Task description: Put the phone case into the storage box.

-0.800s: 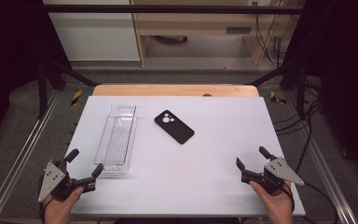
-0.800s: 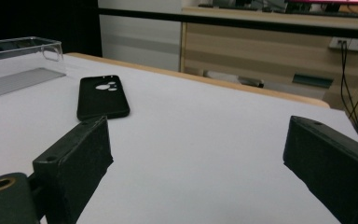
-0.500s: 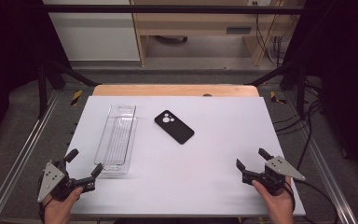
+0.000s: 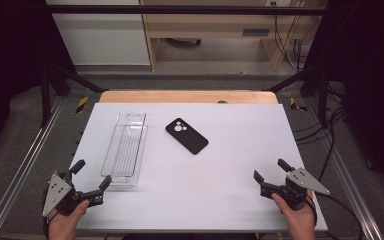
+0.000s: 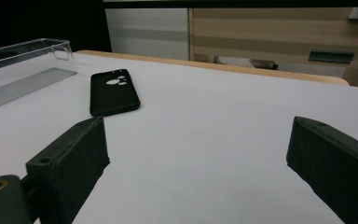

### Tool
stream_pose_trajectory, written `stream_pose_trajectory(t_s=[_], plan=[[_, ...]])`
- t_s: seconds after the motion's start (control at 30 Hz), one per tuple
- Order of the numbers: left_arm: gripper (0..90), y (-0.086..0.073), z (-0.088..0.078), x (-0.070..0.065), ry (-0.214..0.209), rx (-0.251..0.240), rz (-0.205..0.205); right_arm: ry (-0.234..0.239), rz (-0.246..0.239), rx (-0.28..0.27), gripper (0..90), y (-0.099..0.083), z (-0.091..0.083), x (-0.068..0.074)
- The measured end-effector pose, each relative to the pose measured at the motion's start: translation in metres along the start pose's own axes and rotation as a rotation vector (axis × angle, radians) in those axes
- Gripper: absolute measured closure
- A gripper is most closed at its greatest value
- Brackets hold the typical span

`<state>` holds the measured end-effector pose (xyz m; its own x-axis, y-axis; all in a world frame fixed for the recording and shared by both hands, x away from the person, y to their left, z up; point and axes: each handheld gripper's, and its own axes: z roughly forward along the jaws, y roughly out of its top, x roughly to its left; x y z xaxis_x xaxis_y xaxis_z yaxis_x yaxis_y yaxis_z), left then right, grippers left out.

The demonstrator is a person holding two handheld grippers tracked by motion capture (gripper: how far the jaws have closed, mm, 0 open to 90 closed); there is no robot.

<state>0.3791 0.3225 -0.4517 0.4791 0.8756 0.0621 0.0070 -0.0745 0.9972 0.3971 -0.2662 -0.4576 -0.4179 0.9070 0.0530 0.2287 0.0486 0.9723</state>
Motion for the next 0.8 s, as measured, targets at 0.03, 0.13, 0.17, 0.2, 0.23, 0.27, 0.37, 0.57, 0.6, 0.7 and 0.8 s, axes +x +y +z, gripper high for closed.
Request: stream_pose_trajectory(t_s=[0.03,0.13,0.17,0.2,0.23,0.27,0.37,0.57,0.6,0.7,0.8], plan=[[0.1,0.000,0.000,0.000,0.001,0.000,-0.001,0.001,-0.002,0.001,6.1,0.000,0.000,0.001],[0.1,-0.001,0.000,0.000,0.002,0.001,-0.001,0.048,0.011,0.052,6.5,0.003,0.002,0.001],[0.1,-0.001,0.000,0.000,0.002,0.001,-0.001,0.060,0.008,0.072,6.5,0.005,0.002,0.002],[0.1,-0.001,0.000,0.000,0.002,0.001,0.000,0.060,0.008,0.072,6.5,0.005,0.002,0.002],[0.1,-0.001,0.000,0.000,0.002,0.001,0.000,0.062,0.000,0.081,6.4,0.006,0.003,0.003],[0.1,-0.001,0.000,0.000,0.002,0.003,0.001,0.060,-0.002,0.085,6.5,0.010,0.003,0.004],[0.1,-0.001,0.000,0.000,0.003,0.007,0.005,0.051,-0.027,0.109,6.5,0.018,0.005,0.005],[0.1,-0.002,0.000,0.001,0.009,0.017,0.006,0.059,-0.058,0.169,6.5,0.031,0.011,0.006],[0.1,-0.002,0.001,0.001,0.009,0.018,0.002,0.073,-0.073,0.187,6.6,0.036,0.014,0.006],[0.1,-0.002,0.001,0.001,0.008,0.016,0.000,0.077,-0.086,0.201,6.6,0.042,0.018,0.006],[0.1,-0.001,-0.001,0.002,0.008,0.011,0.000,0.089,-0.103,0.240,6.6,0.055,0.029,0.005]])
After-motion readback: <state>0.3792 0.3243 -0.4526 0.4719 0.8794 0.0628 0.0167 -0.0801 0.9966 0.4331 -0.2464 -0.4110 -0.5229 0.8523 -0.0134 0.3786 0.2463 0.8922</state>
